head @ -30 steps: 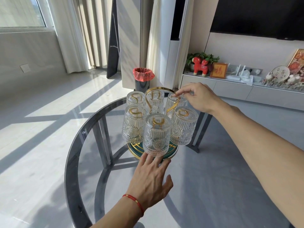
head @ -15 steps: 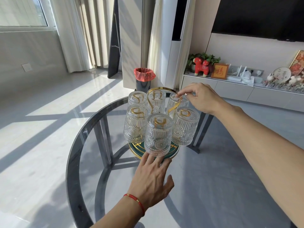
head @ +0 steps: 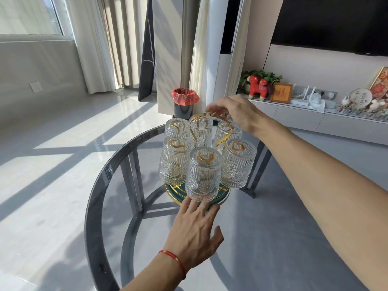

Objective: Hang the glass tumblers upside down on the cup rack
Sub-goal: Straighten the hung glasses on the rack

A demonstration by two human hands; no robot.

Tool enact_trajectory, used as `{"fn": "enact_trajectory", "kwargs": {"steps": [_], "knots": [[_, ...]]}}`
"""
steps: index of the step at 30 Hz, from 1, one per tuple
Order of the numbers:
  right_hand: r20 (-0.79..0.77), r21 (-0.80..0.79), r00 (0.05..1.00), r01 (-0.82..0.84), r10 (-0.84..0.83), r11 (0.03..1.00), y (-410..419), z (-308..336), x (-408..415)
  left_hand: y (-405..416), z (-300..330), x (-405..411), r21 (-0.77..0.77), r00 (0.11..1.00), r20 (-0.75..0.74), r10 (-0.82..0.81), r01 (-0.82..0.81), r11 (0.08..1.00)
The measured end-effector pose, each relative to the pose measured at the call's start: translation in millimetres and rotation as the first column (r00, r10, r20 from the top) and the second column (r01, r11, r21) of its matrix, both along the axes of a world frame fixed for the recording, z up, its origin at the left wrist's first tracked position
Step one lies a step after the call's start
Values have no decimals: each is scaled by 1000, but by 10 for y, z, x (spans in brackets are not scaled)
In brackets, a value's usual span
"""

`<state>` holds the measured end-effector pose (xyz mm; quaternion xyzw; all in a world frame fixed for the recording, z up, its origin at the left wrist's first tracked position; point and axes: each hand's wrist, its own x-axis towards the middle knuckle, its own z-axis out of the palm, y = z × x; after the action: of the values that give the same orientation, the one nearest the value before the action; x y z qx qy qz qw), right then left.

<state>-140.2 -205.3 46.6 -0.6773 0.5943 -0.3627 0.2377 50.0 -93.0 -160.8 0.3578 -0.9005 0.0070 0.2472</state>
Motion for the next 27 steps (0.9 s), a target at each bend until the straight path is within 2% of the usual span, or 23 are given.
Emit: {"fn": "enact_trajectory", "kwargs": {"steps": [3,6,12,20,27], "knots": [[-75,152,993,-79,91,985,-52,31,194,-2,1,2,14,1000,-4,-9,9,1000],[-153,248,987,-17,56,969,-131,41,233,-6,2,4,13,1000,-4,-12,12,1000],[-270,289,962,50,32,956,-221,51,219,-14,-5,8,0,1000,1,-12,12,1000],[-239,350,971,55,32,935,-301,54,232,-7,-3,9,-14,1000,0,-6,6,1000],[-210,377,974,-4,90,926,-301,60,232,-5,8,11,-3,1000,13,-3,3,1000]]}}
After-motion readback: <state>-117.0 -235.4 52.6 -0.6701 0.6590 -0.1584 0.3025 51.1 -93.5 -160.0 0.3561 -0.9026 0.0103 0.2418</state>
